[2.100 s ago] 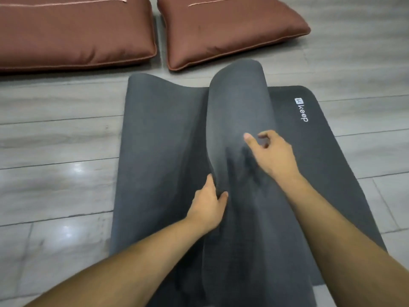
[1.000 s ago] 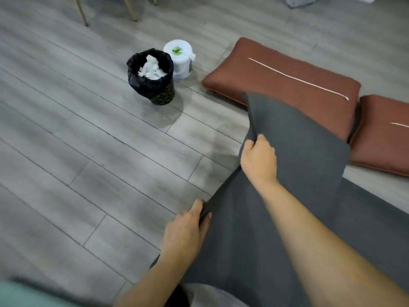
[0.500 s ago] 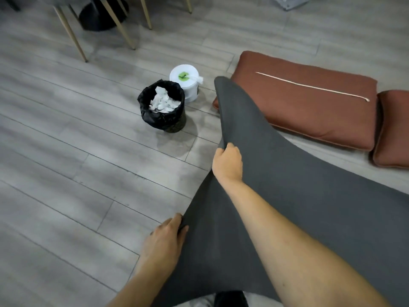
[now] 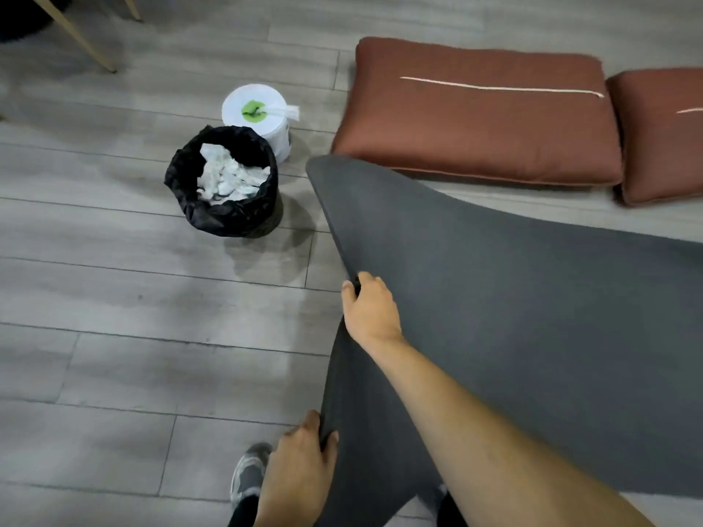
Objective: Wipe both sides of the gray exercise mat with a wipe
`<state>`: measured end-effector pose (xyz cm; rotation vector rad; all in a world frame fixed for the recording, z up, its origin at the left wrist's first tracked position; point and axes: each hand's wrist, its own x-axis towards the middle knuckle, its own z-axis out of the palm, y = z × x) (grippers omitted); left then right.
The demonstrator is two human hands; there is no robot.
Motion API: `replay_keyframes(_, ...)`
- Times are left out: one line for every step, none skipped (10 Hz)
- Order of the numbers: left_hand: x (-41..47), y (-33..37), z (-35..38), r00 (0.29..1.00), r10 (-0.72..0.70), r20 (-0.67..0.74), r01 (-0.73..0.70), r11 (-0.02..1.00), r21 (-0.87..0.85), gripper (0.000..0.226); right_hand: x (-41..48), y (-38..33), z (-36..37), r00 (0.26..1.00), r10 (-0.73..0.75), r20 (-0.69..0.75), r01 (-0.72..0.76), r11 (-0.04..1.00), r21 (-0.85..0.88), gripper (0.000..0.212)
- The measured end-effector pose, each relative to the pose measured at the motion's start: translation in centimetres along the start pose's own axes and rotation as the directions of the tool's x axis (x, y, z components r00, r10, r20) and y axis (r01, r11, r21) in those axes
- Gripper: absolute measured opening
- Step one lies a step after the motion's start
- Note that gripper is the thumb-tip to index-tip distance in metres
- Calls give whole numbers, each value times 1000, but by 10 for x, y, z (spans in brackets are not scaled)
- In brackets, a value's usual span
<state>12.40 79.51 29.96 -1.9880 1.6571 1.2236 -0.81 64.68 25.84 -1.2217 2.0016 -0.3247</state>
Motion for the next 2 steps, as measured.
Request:
replay_keyframes(17,-33,-1,997,-2,72,0,999,36,16,-6,-6,29,998,65,9,-65,997,51,38)
replay_keyframes(35,-67,-13,993,25,119,-39,992,118,10,-17,-14,59,990,137,-43,-131,984,120,39)
